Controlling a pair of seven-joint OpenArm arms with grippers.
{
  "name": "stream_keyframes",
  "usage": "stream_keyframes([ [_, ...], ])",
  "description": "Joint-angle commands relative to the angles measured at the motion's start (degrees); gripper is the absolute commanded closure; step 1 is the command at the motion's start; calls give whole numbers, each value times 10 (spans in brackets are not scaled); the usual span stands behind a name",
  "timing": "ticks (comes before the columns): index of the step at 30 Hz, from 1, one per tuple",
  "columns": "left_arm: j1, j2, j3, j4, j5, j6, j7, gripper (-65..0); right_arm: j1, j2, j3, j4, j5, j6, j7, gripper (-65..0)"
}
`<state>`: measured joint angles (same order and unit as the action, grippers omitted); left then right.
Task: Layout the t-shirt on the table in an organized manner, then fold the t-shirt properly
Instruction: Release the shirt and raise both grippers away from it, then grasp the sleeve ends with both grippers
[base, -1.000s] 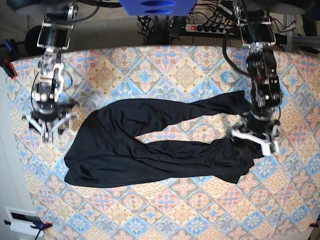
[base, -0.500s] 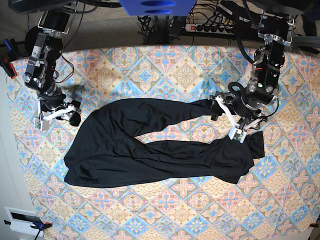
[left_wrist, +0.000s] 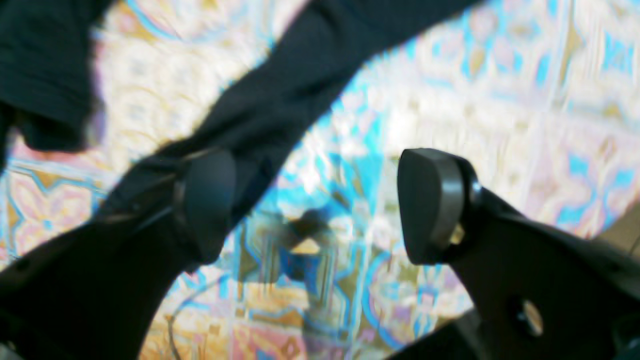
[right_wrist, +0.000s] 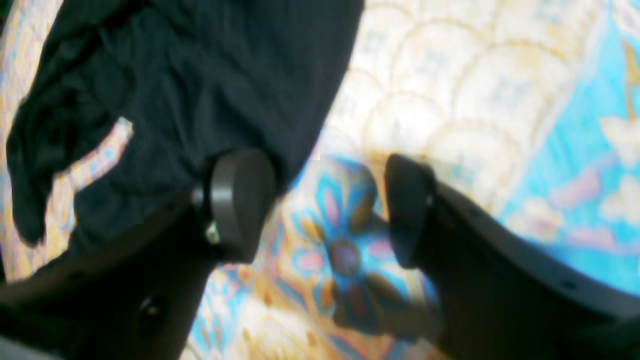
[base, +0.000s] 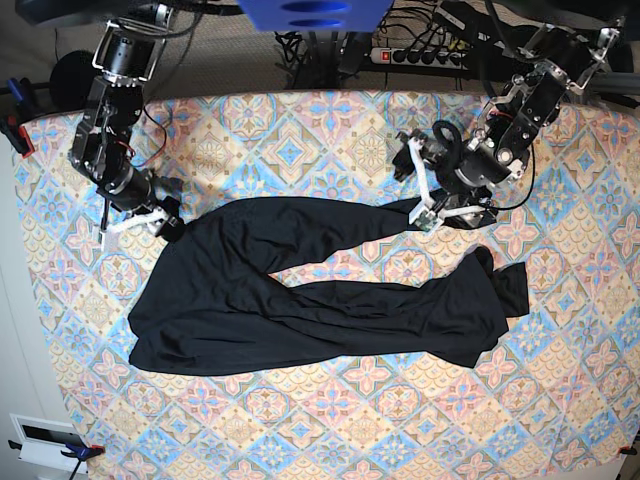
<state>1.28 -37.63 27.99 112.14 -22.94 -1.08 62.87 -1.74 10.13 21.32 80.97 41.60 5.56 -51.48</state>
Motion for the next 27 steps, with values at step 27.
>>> stream_keyframes([
  [27, 1, -124, 47, -62, 107, 2, -8, -491, -2, -21, 0, -16, -16, -11, -23, -382],
])
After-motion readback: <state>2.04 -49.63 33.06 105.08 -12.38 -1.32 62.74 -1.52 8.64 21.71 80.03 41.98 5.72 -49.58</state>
